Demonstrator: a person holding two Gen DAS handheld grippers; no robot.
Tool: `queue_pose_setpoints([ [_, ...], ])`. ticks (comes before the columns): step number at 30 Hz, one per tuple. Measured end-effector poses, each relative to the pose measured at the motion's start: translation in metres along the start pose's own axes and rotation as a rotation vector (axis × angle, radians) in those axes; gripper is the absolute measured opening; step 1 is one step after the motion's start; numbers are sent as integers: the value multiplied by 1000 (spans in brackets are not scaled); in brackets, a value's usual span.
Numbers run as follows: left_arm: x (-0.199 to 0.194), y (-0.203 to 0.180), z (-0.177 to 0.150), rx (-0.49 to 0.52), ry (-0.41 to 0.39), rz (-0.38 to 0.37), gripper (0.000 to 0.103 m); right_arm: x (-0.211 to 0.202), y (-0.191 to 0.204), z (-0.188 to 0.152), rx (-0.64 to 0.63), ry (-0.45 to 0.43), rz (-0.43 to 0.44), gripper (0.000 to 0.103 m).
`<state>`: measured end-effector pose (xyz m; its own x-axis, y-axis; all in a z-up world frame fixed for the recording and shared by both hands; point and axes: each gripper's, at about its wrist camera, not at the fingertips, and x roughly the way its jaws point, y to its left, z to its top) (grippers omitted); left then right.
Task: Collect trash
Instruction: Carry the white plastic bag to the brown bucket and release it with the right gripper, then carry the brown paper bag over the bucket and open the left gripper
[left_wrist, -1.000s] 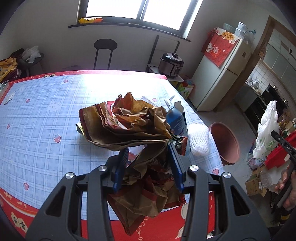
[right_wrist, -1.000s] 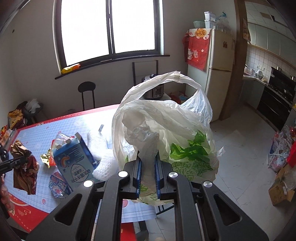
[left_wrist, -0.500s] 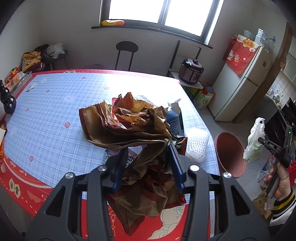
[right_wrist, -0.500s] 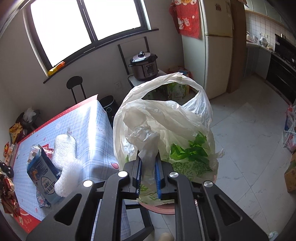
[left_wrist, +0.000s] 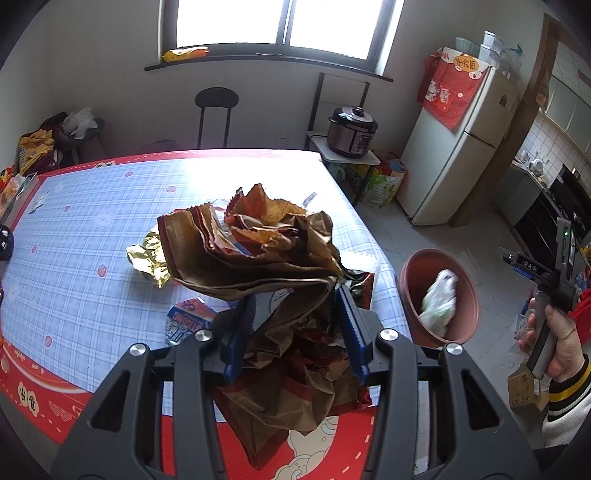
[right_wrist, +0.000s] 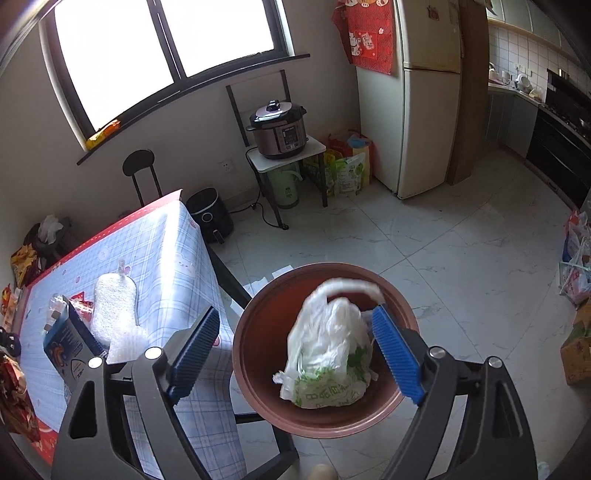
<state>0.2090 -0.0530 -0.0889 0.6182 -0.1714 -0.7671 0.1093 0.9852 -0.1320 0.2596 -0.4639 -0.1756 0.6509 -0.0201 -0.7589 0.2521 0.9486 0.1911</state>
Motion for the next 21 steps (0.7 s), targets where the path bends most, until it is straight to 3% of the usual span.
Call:
queue_pose_setpoints([
  [6,13,-36,7,80,9,-67,47,-24,-10,-2,22,13,-58,97],
  [21,63,-173,33,294,15,-261,47,-73,-55,-20,41,-2,-168,97],
])
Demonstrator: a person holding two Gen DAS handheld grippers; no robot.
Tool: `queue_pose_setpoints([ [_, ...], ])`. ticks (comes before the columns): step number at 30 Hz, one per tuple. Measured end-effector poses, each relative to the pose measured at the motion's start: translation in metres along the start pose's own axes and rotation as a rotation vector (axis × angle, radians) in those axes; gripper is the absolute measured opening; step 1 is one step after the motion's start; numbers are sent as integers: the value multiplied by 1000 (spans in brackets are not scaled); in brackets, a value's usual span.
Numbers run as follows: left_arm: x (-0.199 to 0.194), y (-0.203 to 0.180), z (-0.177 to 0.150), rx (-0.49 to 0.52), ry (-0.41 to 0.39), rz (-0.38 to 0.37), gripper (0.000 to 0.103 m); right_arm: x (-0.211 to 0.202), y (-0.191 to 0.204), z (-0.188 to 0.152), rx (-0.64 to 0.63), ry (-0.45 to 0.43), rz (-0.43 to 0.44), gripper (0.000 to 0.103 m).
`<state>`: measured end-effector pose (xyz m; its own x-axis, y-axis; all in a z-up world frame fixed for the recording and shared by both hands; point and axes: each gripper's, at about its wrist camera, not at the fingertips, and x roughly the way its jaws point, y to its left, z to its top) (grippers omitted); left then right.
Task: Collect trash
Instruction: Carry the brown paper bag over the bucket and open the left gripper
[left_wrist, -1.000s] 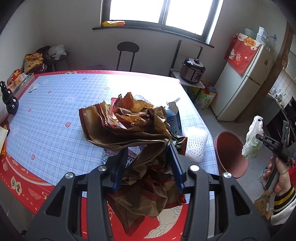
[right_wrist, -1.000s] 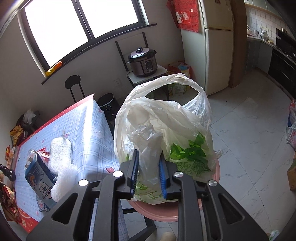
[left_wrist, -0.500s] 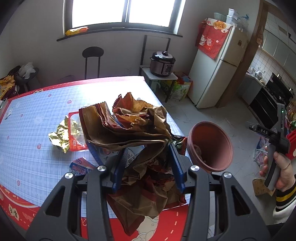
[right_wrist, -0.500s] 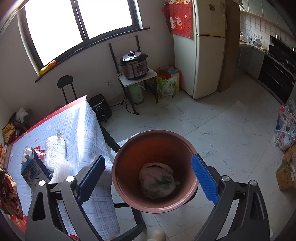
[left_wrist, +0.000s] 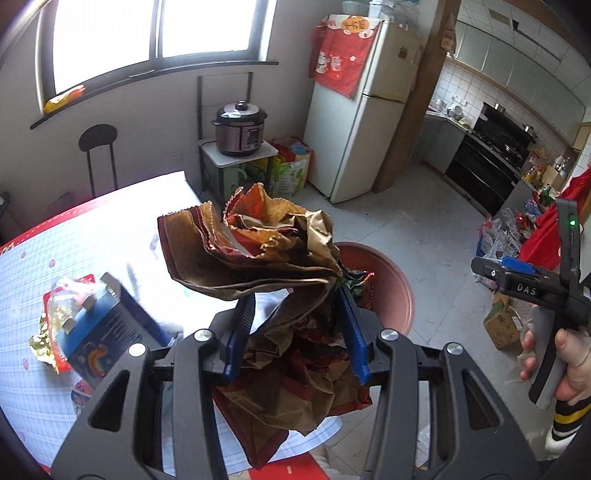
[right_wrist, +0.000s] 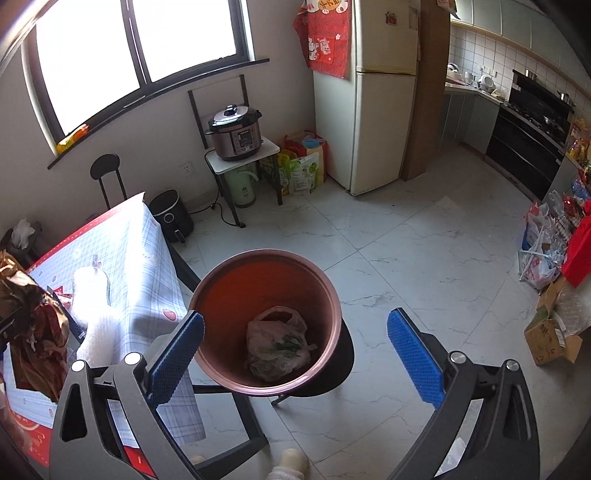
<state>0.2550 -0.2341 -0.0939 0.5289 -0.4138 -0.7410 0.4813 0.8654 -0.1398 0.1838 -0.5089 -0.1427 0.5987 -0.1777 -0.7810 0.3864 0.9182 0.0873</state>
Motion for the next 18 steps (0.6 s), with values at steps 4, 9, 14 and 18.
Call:
queue_pose_setpoints([
  [4,24,-30,16,36,-6,-49,47,-7,-24,-4,33,-5,-32,97],
  [9,56,-64,39,55,-7,-94,47,-11,-47,-10,41,-6,-73,98],
  [14,87,-92,55,82,10,-113,47,-16,-63,-15,59,-14,-74,98],
  [18,115,-102,64,78,45,-120,48,-16,-68,-20,61,-7,-83,98],
])
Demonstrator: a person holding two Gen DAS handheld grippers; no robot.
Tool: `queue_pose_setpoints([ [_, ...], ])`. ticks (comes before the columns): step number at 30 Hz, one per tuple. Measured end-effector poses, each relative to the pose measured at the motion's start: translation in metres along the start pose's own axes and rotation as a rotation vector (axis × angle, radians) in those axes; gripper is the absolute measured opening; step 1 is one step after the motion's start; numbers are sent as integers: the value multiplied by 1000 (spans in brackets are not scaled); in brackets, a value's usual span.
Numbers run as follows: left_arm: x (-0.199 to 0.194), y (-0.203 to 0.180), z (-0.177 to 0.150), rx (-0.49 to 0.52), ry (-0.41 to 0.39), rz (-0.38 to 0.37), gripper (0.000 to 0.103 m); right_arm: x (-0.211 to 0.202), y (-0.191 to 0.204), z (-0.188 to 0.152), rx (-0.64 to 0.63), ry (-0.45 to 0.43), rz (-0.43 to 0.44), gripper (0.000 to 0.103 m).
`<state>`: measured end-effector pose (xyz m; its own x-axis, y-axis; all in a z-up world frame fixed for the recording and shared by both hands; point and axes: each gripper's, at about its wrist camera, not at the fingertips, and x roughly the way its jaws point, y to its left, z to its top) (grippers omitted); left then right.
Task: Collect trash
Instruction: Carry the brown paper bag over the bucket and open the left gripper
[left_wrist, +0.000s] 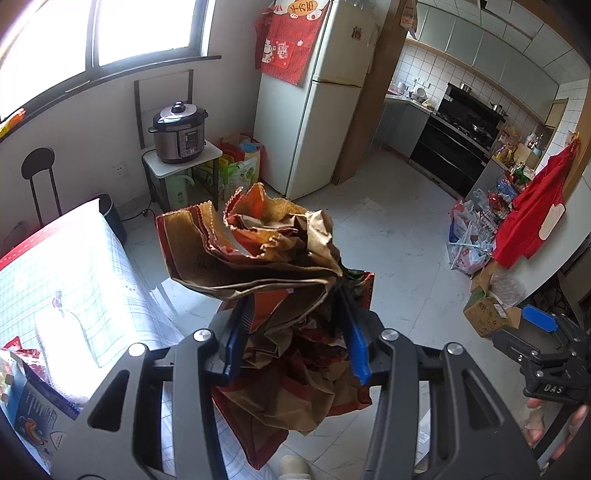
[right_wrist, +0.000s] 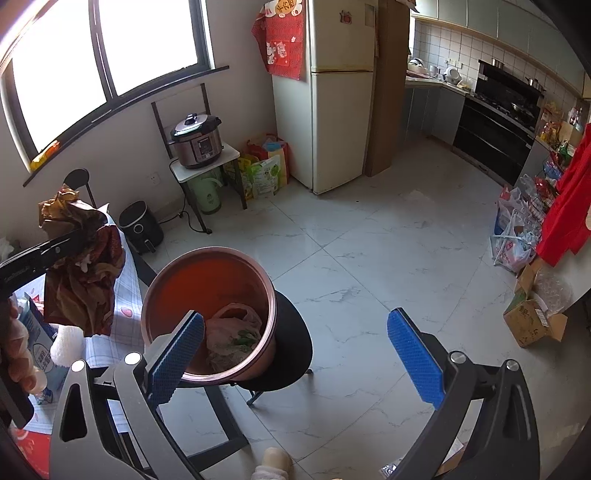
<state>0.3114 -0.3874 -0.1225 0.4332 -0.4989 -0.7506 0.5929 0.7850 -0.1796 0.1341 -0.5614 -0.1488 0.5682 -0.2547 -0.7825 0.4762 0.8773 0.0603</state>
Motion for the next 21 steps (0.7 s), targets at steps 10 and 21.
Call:
queue_pose_setpoints([
  [10,33,-10,18,29,-27,-97,83,0,1,-6,1,8,1,97],
  [21,-14,14,-2,42,-65,-19,97,-1,11,-8,-16,-1,46,97],
])
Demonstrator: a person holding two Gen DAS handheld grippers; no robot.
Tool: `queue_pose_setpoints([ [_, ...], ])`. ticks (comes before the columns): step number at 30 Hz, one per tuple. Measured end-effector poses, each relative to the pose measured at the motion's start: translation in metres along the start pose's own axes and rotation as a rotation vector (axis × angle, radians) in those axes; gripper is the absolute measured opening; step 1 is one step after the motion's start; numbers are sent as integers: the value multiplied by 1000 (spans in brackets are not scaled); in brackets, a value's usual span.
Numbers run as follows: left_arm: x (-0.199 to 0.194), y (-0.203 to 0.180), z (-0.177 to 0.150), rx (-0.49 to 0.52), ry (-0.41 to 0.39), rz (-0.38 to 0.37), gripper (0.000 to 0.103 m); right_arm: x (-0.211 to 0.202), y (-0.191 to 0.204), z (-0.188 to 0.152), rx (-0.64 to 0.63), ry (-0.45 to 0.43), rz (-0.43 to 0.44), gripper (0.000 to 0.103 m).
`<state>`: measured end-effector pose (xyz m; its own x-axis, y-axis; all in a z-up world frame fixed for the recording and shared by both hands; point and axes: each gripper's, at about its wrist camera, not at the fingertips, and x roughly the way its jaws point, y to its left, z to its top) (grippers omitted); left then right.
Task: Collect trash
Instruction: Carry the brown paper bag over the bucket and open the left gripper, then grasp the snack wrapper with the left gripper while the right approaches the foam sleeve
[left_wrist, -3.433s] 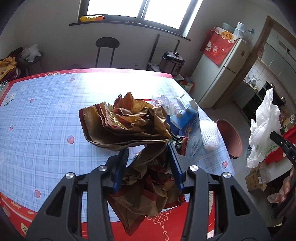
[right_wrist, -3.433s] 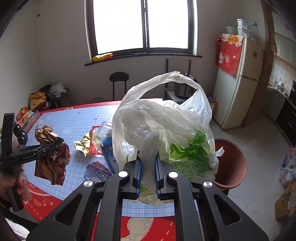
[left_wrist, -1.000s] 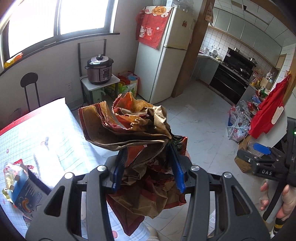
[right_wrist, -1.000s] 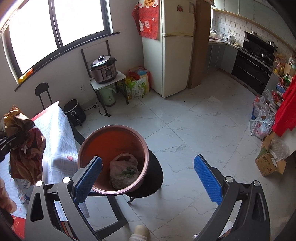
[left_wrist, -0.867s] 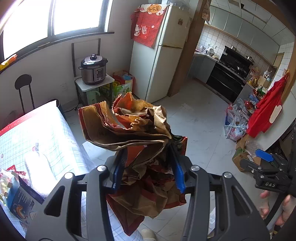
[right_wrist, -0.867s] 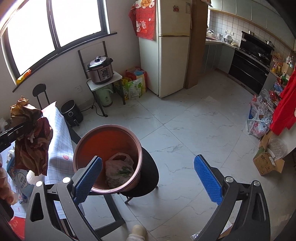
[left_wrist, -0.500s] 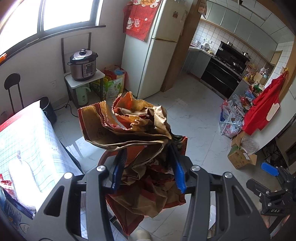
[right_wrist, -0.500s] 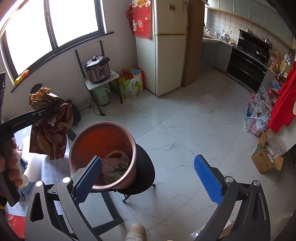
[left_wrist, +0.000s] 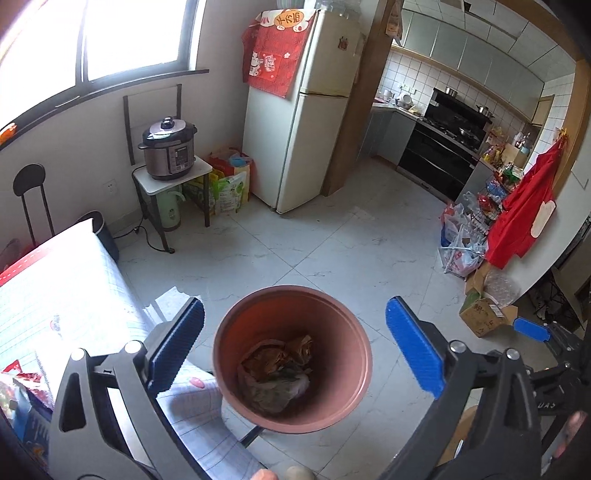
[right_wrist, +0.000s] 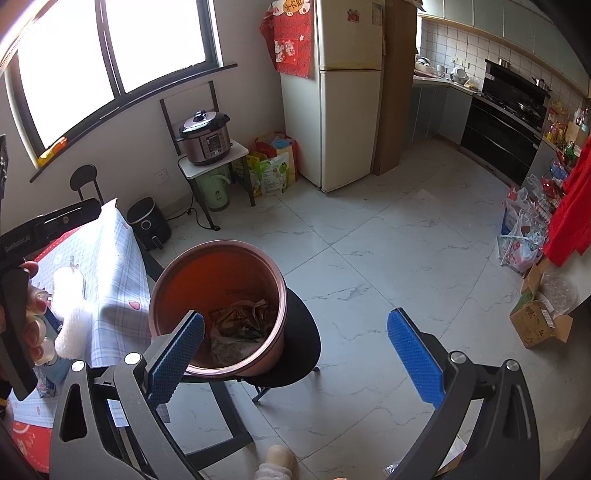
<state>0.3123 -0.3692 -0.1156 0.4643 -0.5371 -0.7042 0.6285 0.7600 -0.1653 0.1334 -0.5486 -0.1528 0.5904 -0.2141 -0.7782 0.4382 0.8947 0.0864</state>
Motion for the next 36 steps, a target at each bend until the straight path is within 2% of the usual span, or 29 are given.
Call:
queue_pose_setpoints([
  [7,-76,60,-45,-97,-66,161,97,7,33,0,-68,-14,63,97],
  [12,-155,123,-92,-213,-123,309,97,-1,72,1,-119,-88,100,97],
  [16,-214,183,-132,-318,-149,419,97,-2,112,-2,-115,-83,160,97],
  [20,-265,236,-173,-421,-187,496,97,-6,165,-8,-146,-73,234,97],
  [22,-285,261,-195,-481,-181,527,97,-8,193,-14,-174,-68,262,97],
  [26,-311,302,-237,-575,-176,536,97,-6,247,-27,-219,-17,304,97],
  [30,-318,324,-266,-611,-159,519,97,-6,296,-45,-298,16,305,97],
  [34,-297,343,-297,-689,-82,481,97,-7,326,-57,-336,48,302,97],
  [36,-279,349,-313,-751,-48,416,97,-9,338,-61,-355,38,290,97],
])
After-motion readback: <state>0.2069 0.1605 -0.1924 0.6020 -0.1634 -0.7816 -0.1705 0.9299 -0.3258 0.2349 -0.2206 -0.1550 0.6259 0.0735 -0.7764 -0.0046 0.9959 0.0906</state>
